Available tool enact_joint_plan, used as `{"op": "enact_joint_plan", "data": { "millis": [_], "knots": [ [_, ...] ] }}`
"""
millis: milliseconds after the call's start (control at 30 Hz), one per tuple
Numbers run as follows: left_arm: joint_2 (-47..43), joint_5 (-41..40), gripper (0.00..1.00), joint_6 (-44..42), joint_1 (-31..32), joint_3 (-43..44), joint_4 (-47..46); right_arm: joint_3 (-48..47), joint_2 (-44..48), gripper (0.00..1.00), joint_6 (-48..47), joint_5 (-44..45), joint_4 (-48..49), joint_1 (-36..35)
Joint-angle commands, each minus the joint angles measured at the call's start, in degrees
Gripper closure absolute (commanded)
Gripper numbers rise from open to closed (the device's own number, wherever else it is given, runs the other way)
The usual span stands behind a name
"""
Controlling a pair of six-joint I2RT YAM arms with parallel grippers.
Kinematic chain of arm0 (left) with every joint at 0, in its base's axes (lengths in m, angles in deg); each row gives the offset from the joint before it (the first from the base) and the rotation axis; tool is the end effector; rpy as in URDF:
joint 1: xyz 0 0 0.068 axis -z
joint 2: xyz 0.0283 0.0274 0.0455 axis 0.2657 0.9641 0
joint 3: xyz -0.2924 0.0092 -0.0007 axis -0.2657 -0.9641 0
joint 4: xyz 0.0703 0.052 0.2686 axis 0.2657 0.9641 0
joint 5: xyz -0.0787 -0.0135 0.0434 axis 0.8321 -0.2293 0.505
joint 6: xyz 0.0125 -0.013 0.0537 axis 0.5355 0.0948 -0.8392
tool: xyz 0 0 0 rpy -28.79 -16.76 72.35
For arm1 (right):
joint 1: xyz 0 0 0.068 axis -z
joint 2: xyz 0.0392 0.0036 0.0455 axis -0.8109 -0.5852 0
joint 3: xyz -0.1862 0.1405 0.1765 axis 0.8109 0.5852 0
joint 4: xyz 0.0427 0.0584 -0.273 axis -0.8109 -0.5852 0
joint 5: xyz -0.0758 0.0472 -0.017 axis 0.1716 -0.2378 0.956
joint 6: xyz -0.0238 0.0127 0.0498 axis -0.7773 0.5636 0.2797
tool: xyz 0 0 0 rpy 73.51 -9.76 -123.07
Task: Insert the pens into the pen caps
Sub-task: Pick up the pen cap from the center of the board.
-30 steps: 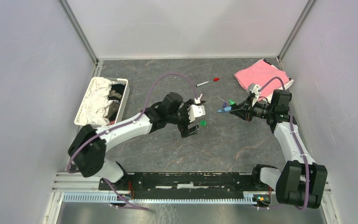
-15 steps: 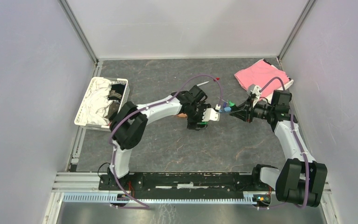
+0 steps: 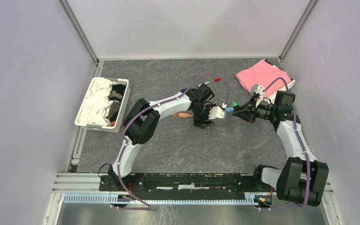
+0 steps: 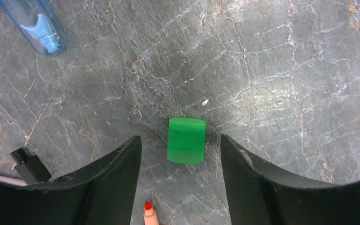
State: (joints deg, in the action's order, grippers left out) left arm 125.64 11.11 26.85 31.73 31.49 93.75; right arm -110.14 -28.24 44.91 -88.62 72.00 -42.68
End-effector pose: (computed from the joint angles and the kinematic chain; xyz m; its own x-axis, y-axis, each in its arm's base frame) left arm 0.3220 -0.3711 0.1701 0.2384 0.8089 -0.5374 0.9687 -0.2376 0.0721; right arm 0.2403 -0.0106 0.2545 -0.2797 -0.1064 -0.9542 -0.8634 0.4625 0.2015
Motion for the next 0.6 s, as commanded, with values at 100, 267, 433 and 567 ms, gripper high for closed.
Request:
{"op": "enact_joint_plan", "data": {
  "millis": [100, 267, 433, 567],
  "knots": [
    [2.5, 0.3, 0.37, 1.0, 0.7, 3.7, 2.8, -2.3, -0.4, 1.00, 0.2, -3.1, 0.5, 1.0],
    [2.9, -1.1, 0.40, 1.7, 0.9, 3.9, 2.8, -2.3, -0.6, 1.00, 0.4, -3.6, 0.6, 1.3],
    [3.1, -3.3, 0.43, 2.7, 1.6, 3.3, 2.8, -2.3, -0.8, 1.00, 0.6, -4.0, 0.8, 1.6],
    [3.3, -6.5, 0.51, 4.1, 2.2, 3.0, 2.8, -2.2, -0.9, 1.00, 0.5, -4.1, 0.8, 1.7]
  ]
}}
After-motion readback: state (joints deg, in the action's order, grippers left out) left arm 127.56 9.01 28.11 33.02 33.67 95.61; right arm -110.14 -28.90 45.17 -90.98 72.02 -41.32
